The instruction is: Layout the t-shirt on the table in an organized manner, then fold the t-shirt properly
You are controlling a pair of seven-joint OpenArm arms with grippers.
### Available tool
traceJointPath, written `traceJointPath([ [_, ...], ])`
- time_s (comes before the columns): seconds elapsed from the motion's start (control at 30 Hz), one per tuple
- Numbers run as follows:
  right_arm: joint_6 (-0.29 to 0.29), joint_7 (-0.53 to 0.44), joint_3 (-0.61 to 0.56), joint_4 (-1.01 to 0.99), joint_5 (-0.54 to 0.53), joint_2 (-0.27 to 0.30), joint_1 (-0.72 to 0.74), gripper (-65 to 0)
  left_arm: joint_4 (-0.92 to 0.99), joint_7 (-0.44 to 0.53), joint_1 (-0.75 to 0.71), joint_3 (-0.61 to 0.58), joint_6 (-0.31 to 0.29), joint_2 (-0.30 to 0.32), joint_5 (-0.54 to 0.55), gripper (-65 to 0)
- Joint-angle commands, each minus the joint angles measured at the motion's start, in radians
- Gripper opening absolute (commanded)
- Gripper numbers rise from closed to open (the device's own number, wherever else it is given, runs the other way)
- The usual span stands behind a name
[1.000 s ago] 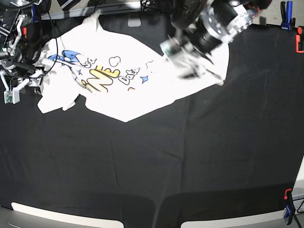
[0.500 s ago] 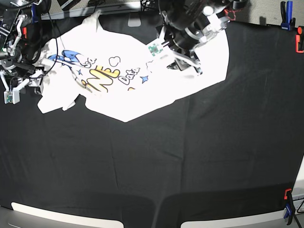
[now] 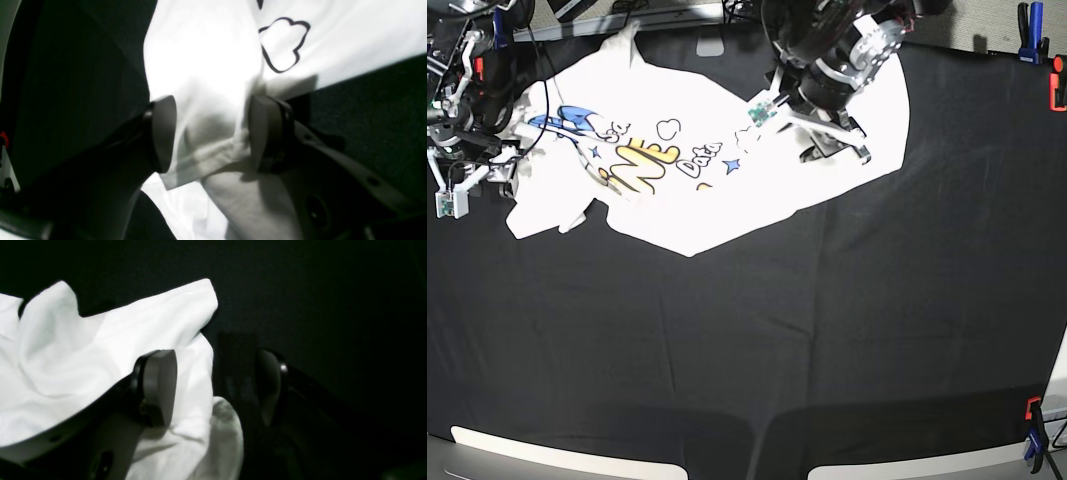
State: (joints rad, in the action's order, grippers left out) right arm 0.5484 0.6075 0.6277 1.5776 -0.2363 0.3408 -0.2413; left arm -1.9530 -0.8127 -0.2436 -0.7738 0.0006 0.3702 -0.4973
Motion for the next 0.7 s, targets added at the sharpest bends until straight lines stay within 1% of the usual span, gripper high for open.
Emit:
traceJointPath([
  [0.0,-0.002,-0.023,0.006,0.018,-0.011,0.019,0.009,-28.8,-0.041,0.014,0.003,0.000,0.023,0.009,-0.011,-33.4],
  [0.2,-0.002,-0.023,0.006,0.018,-0.011,0.019,0.009,-28.8,-0.211,0.014,0.003,0.000,0.023,0.075,-0.007,-33.4],
  [0.3,-0.002,-0.023,0.006,0.018,-0.011,0.019,0.009,-28.8,-0.246,0.017,0.003,0.000,0.023,0.100,0.010,-33.5],
  [0.43,-0.002,-0.015,0.006,0.018,-0.011,0.019,0.009,-28.8,-0.236,0.017,0.002,0.000,0.023,0.104,0.061,-33.5],
  [0.5,-0.002,-0.016,0.006,0.018,-0.011,0.019,0.009,-28.8,-0.236,0.017,-0.002,0.000,0.021,0.103,0.139,-33.4],
  [0.53,-0.002,-0.016,0.006,0.018,-0.011,0.019,0.009,-28.8,-0.236,0.018,-0.007,-0.001,0.013,0.098,0.191,-33.4],
  [0.6,-0.002,-0.016,0.006,0.018,-0.011,0.019,0.009,-28.8,-0.234,0.027,-0.018,-0.001,-0.043,0.095,0.278,-33.4],
  [0.67,-0.002,-0.016,0.006,0.018,-0.011,0.019,0.009,-28.8,-0.220,0.061,-0.026,-0.001,-0.094,0.095,0.287,-33.4],
])
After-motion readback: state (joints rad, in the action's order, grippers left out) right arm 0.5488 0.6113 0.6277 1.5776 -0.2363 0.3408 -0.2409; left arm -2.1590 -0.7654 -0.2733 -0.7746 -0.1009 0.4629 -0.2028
